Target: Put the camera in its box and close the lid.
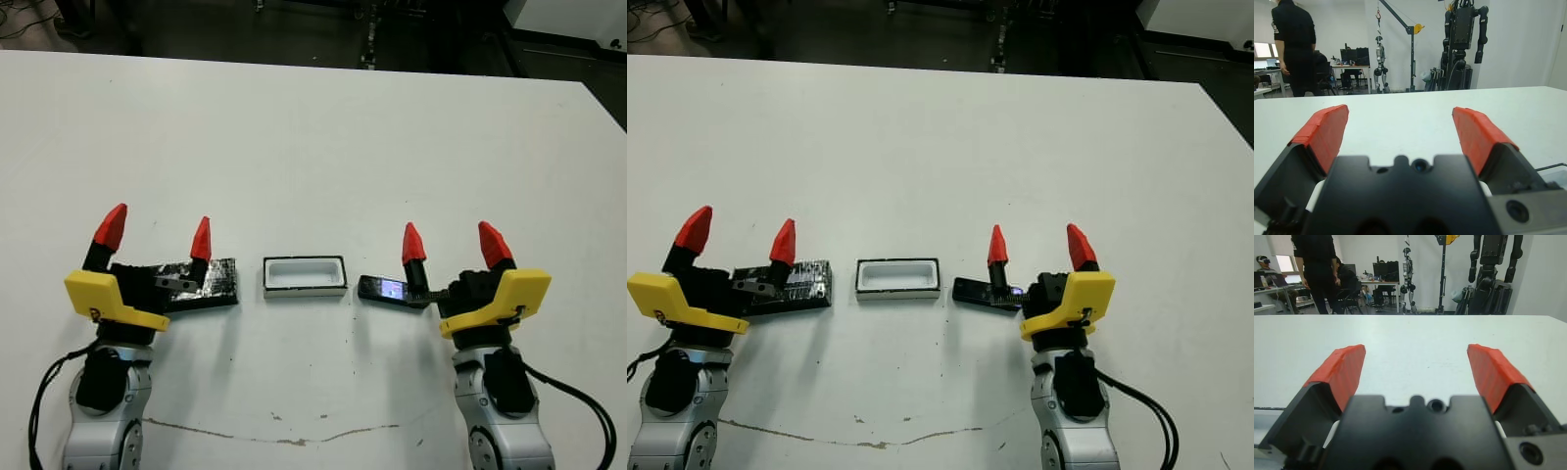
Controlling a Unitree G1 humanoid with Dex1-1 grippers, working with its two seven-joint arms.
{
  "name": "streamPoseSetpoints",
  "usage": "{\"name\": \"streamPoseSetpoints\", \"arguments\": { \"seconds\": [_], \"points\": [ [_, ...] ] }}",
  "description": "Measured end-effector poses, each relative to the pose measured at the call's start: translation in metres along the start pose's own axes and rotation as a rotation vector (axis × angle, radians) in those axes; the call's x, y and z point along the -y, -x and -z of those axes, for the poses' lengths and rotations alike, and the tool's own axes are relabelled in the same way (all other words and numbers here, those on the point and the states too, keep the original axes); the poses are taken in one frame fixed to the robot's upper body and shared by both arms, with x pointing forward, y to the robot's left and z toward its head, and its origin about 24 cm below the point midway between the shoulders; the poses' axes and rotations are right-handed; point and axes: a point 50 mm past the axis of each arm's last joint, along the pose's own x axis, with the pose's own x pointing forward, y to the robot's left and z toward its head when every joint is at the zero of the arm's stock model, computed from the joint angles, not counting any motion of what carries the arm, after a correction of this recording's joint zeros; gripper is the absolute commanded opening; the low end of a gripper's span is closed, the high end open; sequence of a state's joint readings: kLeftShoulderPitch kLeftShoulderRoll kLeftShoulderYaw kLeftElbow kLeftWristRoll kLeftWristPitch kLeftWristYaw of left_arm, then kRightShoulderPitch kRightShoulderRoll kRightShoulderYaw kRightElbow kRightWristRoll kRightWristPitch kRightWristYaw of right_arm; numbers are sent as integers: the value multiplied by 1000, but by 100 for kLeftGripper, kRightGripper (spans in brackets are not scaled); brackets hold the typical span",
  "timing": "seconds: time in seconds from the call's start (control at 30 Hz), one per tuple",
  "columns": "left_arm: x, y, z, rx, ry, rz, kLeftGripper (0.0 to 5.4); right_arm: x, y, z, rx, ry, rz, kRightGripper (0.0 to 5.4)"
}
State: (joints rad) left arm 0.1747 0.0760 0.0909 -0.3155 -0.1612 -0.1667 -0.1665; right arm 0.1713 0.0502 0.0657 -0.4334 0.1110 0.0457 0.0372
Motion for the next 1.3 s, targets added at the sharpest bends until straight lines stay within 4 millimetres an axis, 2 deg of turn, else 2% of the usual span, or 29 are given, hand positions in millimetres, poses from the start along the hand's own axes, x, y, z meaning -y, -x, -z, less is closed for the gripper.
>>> {"name": "streamPoseSetpoints", "arguments": {
  "seconds": [0.4, 0.53, 0.8, 1.0, 1.13, 1.3],
  "points": [
    [3, 0, 3, -19, 8, 0, 540, 1, 0, 3, -12, -4, -15, 538],
    [3, 0, 3, -19, 8, 0, 540, 11, -2, -1, 0, 13, -77, 538],
    [4, 0, 4, -20, 9, -1, 540, 50, -26, -46, 73, 164, -426, 538],
    [5, 0, 4, -25, 12, -5, 540, 71, -57, -77, -3, 307, -720, 538],
    [6, 0, 4, -24, 11, -6, 540, 77, -74, -80, -82, 305, -849, 538],
    [6, 0, 3, -25, 14, -9, 540, 72, -86, -76, -175, 326, -1013, 538]
  ]
}}
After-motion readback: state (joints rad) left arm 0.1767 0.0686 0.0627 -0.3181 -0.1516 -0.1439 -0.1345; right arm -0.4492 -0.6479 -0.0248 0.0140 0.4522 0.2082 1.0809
